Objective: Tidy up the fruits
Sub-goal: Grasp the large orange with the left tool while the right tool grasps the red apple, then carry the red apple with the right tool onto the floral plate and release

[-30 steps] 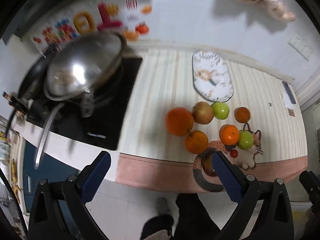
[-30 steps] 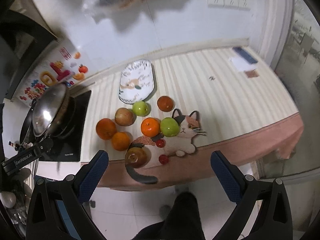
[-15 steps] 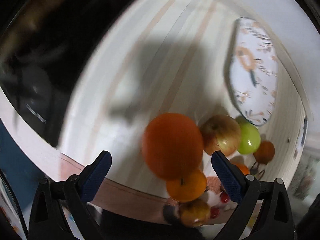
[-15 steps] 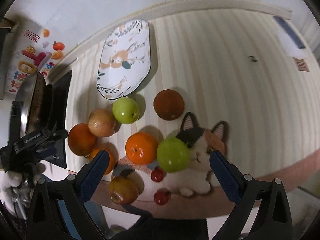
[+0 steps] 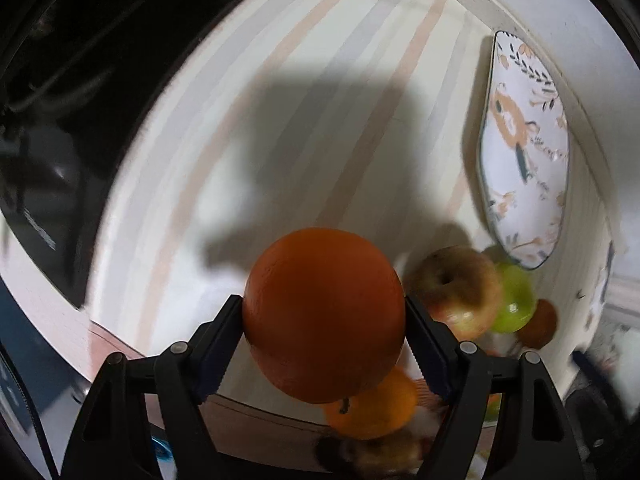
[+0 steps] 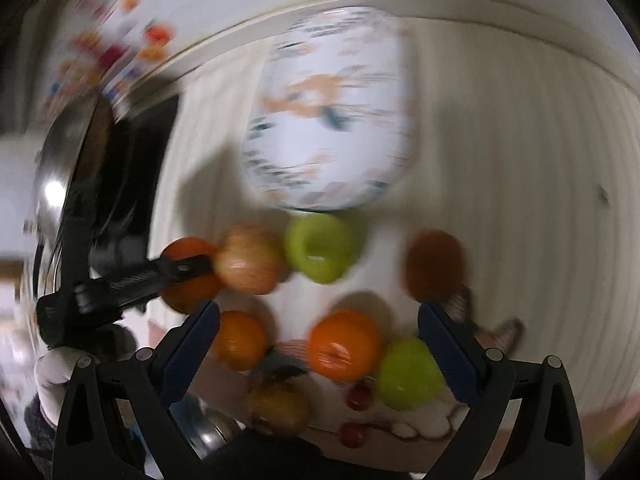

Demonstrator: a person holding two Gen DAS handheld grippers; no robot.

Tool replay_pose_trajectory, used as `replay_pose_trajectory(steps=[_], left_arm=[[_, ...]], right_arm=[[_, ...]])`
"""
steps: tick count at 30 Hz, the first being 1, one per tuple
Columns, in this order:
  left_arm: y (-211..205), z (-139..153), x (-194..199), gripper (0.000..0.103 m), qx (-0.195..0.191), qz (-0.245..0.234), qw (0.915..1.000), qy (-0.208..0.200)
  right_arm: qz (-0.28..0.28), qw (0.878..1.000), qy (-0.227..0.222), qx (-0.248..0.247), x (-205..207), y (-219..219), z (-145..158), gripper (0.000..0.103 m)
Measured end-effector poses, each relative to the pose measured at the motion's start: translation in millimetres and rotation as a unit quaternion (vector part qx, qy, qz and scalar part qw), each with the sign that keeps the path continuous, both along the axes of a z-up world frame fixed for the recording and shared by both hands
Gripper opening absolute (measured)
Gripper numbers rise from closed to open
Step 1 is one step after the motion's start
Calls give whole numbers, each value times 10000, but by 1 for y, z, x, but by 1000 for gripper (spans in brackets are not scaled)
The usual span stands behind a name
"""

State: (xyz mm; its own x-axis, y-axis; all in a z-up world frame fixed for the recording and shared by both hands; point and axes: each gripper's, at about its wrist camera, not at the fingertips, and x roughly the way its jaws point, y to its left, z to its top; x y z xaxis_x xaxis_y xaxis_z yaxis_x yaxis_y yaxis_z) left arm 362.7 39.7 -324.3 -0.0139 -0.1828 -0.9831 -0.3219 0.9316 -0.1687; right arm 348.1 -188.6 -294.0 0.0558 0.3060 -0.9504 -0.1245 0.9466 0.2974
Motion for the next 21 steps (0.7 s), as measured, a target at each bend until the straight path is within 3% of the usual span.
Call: replay_pose_trajectory(steps=[2, 4, 10, 16, 21], left_arm=[[8, 2, -5, 78, -21, -16, 10000, -32], [18, -1, -8, 79, -279, 80, 9996, -12], [45, -12, -6, 80, -1035, 571, 9930, 41], [46, -13, -7, 78, -1055, 585, 9927, 47], [46, -16, -4, 79, -1097, 498, 9927, 67]], right_arm=[[556, 9983, -83, -179, 9, 30, -1, 99], [1036, 9940, -56, -356, 20, 57, -11, 96], [1844, 9789, 282, -839, 34, 102, -49, 88], [2516, 9602, 218, -1192, 29, 128, -59, 87], [2802, 9471, 271, -1541, 22, 140, -71, 70]])
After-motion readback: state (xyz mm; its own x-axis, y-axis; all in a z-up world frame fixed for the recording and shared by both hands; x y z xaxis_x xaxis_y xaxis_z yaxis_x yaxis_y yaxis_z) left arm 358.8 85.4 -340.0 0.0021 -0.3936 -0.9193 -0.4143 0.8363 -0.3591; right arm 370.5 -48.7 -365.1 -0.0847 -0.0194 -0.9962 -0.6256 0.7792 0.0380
